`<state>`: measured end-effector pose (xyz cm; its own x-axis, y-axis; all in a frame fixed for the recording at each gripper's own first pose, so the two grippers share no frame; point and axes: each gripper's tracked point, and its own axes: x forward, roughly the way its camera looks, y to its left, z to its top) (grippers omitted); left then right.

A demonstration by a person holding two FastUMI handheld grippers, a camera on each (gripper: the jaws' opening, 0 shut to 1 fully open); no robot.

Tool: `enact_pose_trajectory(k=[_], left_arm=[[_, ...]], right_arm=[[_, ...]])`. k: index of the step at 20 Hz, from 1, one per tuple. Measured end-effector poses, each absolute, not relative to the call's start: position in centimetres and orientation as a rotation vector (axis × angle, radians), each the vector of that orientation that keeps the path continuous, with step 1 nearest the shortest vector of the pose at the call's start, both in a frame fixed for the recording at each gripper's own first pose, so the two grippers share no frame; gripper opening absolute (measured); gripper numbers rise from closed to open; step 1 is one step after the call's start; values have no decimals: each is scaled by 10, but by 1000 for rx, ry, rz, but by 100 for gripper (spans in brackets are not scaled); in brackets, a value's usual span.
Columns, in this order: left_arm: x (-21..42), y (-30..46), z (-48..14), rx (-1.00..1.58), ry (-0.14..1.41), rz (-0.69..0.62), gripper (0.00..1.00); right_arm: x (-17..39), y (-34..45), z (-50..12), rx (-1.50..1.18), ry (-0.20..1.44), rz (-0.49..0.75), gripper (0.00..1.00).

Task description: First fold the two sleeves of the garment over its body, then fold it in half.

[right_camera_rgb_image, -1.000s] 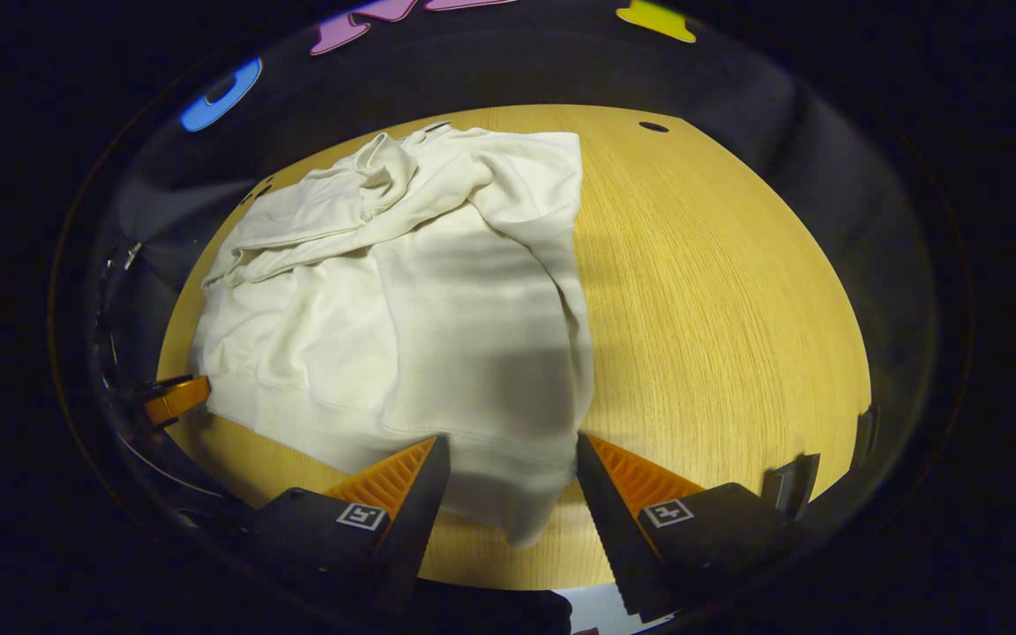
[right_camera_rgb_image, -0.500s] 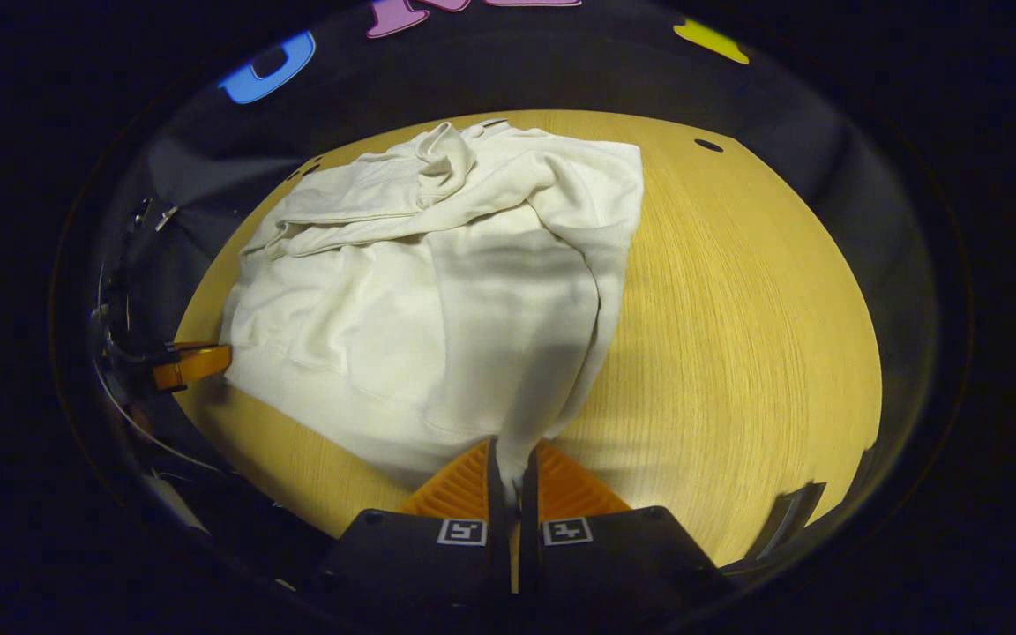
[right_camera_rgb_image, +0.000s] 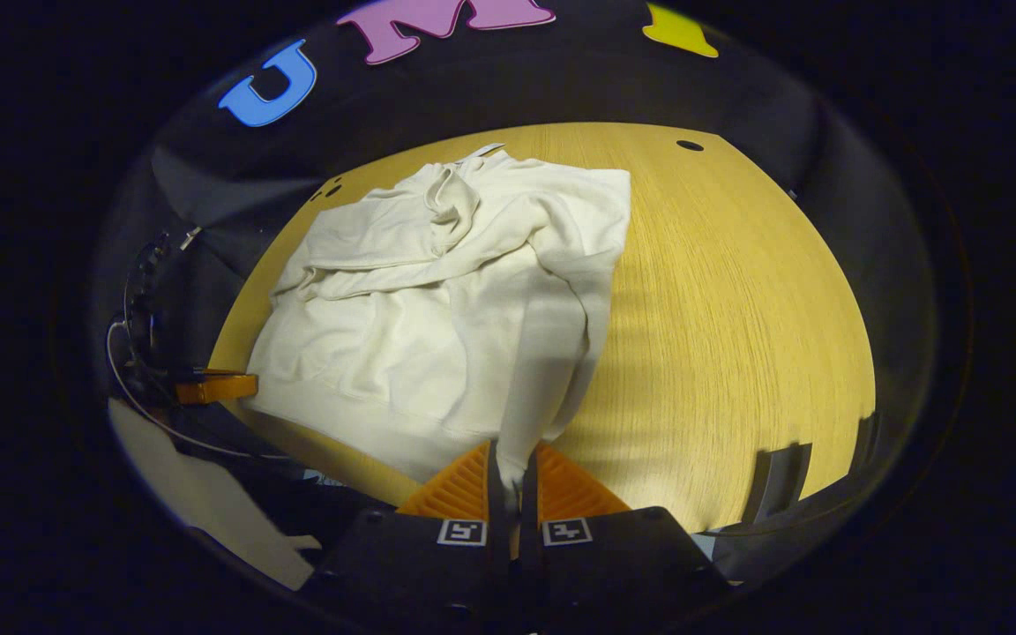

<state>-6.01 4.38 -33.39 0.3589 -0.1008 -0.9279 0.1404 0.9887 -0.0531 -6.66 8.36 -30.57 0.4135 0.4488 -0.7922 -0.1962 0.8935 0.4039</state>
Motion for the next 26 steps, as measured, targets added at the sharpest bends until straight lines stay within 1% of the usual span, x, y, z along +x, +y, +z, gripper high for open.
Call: enact_pose_trajectory(k=[2, 5, 10, 13, 18, 23, 26], left_arm=[[-51, 43, -315, 17, 1167, -159, 6], [-28, 38, -286, -39, 1110, -144, 6], [34, 34, -242, -85, 984, -129, 5], [69, 35, -226, -86, 912, -126, 5], [123, 36, -207, -115, 833, -96, 5], [170, 36, -213, -129, 804, -81, 5], [195, 37, -226, -126, 815, -61, 5]], right_arm=[[-56, 83, -286, 312, 1026, 397, 8], [-19, 81, -253, 392, 920, 352, 8], [43, 86, -203, 435, 747, 347, 8], [75, 93, -180, 483, 680, 336, 8], [124, 90, -168, 485, 606, 303, 8], [166, 89, -176, 491, 591, 266, 8], [187, 93, -191, 479, 593, 245, 8]])
